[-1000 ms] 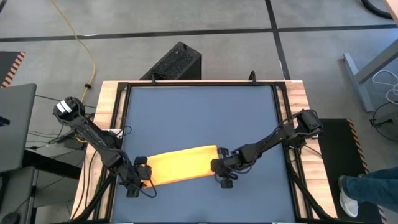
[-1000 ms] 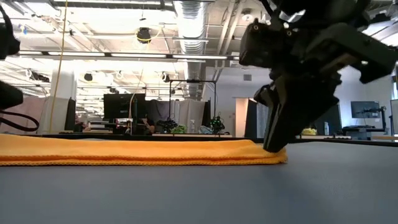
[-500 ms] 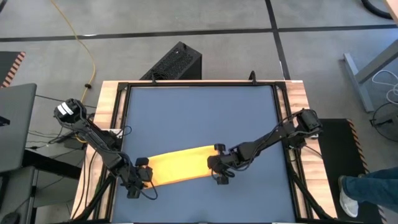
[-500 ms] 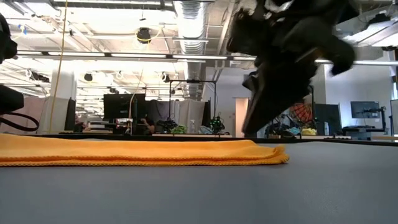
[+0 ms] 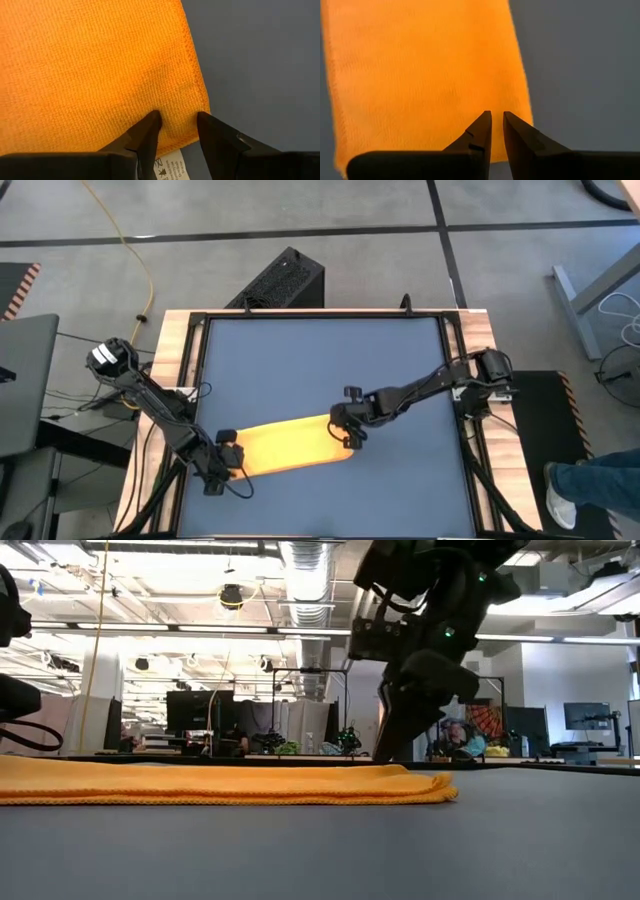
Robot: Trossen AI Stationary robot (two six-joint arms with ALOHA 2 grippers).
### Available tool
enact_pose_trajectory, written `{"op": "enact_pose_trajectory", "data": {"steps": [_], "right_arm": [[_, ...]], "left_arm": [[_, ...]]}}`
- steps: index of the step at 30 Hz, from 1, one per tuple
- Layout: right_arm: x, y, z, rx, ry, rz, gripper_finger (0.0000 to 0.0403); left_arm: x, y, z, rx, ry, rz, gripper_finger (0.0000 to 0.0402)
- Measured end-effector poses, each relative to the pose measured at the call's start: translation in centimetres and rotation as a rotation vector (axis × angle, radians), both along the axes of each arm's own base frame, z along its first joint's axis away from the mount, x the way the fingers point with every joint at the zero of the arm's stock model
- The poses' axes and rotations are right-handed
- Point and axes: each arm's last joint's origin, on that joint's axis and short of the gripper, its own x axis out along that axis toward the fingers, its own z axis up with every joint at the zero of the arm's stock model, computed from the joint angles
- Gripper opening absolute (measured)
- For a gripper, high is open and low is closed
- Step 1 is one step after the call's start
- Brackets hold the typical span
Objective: Roll towel into tight, uniform cylinder
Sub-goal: Roll the orange towel
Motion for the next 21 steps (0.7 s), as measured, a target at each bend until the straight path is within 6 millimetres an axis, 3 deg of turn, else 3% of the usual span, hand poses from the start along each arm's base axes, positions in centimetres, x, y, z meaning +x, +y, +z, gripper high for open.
{"op": "enact_pose_trajectory", "data": {"steps": [6, 13, 21], "right_arm": [[-0.3, -0.1, -0.4, 0.015, 0.019, -0.035, 0.0076], [-1.7, -0.1, -2.3, 0.012, 0.038, -0.122, 0.0076], [-3.0, 3.5, -2.4, 0.127, 0.079, -0.167, 0.0076]], "left_arm": [[0.3, 0.7, -0.1, 0.030, 0.012, 0.012, 0.0134], [0.5, 1.1, -0.1, 0.032, 0.032, 0.000, 0.0134], [0.9, 2.3, -0.1, 0.151, 0.012, 0.006, 0.0135]]}}
